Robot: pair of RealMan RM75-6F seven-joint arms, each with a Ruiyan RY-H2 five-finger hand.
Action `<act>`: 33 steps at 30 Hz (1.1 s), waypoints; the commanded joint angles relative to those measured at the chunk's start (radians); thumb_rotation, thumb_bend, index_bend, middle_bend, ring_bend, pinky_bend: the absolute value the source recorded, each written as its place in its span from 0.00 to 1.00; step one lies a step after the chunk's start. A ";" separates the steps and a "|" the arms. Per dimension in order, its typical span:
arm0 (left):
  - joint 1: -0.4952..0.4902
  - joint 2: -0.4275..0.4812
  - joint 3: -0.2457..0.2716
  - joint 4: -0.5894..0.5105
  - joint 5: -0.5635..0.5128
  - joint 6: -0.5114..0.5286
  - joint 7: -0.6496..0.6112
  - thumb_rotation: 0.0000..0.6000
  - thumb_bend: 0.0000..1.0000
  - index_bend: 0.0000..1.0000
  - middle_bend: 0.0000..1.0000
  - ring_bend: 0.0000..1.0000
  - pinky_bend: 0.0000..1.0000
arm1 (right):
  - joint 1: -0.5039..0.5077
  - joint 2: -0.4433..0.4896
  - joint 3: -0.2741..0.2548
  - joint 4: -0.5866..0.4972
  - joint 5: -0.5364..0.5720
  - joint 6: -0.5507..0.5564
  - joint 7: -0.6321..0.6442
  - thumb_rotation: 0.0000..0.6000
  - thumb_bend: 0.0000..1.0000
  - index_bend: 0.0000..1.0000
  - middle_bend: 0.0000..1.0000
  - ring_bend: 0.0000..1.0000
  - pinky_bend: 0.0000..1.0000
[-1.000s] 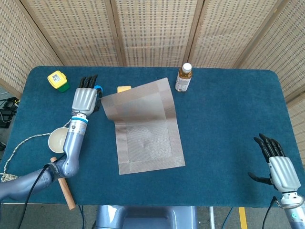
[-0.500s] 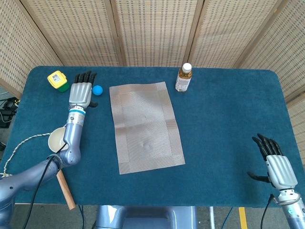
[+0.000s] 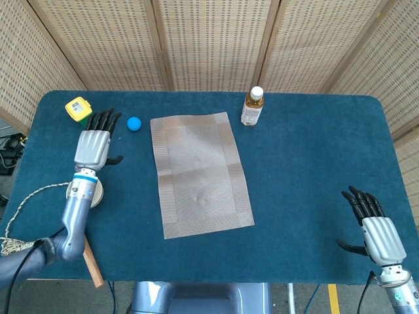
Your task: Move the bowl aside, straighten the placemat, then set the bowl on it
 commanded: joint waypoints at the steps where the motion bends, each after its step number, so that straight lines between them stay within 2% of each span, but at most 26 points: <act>1: 0.123 0.121 0.086 -0.184 0.045 0.113 0.025 1.00 0.13 0.04 0.00 0.00 0.00 | -0.001 -0.001 -0.004 -0.003 -0.004 0.001 -0.004 1.00 0.13 0.00 0.00 0.00 0.00; 6: 0.244 0.180 0.176 -0.328 0.078 0.209 0.002 1.00 0.13 0.03 0.00 0.00 0.00 | -0.001 -0.005 -0.007 -0.005 -0.008 0.001 -0.017 1.00 0.10 0.00 0.00 0.00 0.00; 12: 0.364 0.189 0.289 -0.357 0.186 0.339 -0.002 1.00 0.13 0.00 0.00 0.00 0.00 | -0.001 -0.019 -0.010 0.001 -0.023 0.006 -0.035 1.00 0.08 0.00 0.00 0.00 0.00; 15: 0.415 0.201 0.324 -0.361 0.234 0.399 -0.022 1.00 0.13 0.00 0.00 0.00 0.00 | 0.003 -0.038 -0.011 0.010 -0.027 0.002 -0.050 1.00 0.06 0.00 0.00 0.00 0.00; 20: 0.458 0.239 0.328 -0.372 0.288 0.441 -0.101 1.00 0.13 0.00 0.00 0.00 0.00 | 0.026 -0.096 0.001 0.010 -0.011 -0.033 -0.095 1.00 0.06 0.00 0.00 0.00 0.00; 25: 0.471 0.269 0.319 -0.380 0.290 0.417 -0.144 1.00 0.13 0.00 0.00 0.00 0.00 | 0.063 -0.156 0.005 -0.025 -0.017 -0.085 -0.180 1.00 0.06 0.00 0.00 0.00 0.00; 33: 0.484 0.287 0.309 -0.396 0.304 0.393 -0.171 1.00 0.13 0.00 0.00 0.00 0.00 | 0.124 -0.317 0.026 -0.074 -0.009 -0.155 -0.324 1.00 0.06 0.00 0.00 0.00 0.00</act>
